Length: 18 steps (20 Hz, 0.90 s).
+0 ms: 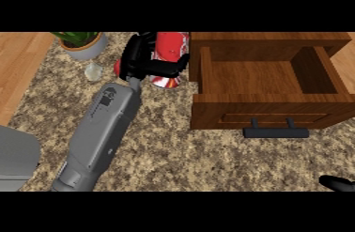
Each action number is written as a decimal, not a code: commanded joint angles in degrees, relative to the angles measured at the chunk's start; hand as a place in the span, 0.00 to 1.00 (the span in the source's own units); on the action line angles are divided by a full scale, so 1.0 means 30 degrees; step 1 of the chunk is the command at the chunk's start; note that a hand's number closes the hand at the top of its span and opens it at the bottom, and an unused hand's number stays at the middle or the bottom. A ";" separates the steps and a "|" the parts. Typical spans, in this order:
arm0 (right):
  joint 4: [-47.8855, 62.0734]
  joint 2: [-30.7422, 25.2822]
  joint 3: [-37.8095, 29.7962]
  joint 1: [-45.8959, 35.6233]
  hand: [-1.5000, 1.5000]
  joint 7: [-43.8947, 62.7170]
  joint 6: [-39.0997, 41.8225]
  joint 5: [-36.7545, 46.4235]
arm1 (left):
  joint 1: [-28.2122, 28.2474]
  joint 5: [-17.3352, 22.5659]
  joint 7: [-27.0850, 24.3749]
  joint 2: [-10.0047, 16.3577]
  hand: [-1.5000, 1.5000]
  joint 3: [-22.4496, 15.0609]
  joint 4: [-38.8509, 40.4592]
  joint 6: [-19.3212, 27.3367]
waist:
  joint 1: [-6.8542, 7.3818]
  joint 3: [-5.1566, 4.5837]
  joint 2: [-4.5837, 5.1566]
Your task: Pick up the can, place it into the drawer and close the drawer
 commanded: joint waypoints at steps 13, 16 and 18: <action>-0.0262 -0.0262 -0.0292 -0.0337 0.00 0.0197 0.0027 -0.0263 | -0.8295 0.0740 0.5777 -0.0082 1.00 -0.2637 0.1126 0.4645 | -0.0390 0.0006 0.0077; -0.0540 0.0443 0.0388 0.0471 0.00 -0.0285 0.0111 0.0156 | -0.9937 0.1210 0.4363 -0.0082 1.00 -0.1313 0.4566 0.3762 | -0.0617 0.0010 0.0182; -0.0558 -0.0521 -0.0816 0.0275 0.00 0.0233 0.0554 -0.1101 | -1.0869 0.1843 0.4904 -0.0082 1.00 -0.2237 0.5351 0.4473 | -0.0852 0.0018 0.0186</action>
